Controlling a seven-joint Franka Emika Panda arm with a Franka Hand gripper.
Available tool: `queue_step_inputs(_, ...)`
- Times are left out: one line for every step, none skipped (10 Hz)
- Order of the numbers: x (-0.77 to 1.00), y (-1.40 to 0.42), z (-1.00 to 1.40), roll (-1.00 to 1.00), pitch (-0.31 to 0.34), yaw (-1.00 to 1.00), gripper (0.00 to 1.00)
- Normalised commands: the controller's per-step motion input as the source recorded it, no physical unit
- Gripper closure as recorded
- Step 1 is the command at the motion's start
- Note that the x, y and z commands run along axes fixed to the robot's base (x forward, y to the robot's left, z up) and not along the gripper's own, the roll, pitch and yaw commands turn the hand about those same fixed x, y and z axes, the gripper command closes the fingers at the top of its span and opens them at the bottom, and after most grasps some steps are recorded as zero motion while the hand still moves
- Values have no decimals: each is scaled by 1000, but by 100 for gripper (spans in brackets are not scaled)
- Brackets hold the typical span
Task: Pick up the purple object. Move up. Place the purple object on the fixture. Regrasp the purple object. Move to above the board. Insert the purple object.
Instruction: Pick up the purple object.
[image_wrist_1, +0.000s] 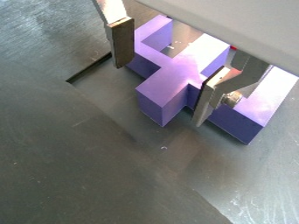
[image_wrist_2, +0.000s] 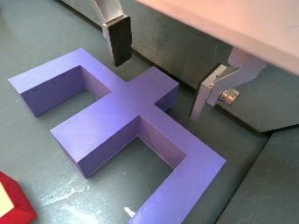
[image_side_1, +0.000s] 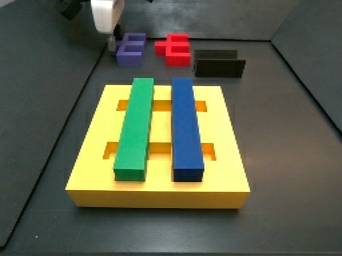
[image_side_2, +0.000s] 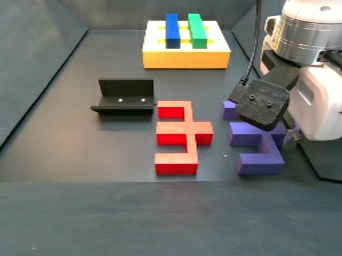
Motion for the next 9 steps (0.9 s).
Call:
queue_step_inputs(63,-137,-11,0,23,0,0)
queue_step_inputs(0,-54,0,0,0,0,0)
queue_step_inputs(0,0,-43,0,0,0,0)
queue_step_inputs(0,0,-366,-41,-106,0,0)
queue_step_inputs(-111,49,-497,-59,-191,0,0)
queue_step_inputs(-77,69,-569,-113,-211,0,0)
queue_step_inputs(0,106,-657,-143,-216,0,0)
queue_step_inputs(0,83,-631,-164,-171,0,0)
queue_step_inputs(0,74,-494,-157,-91,0,0)
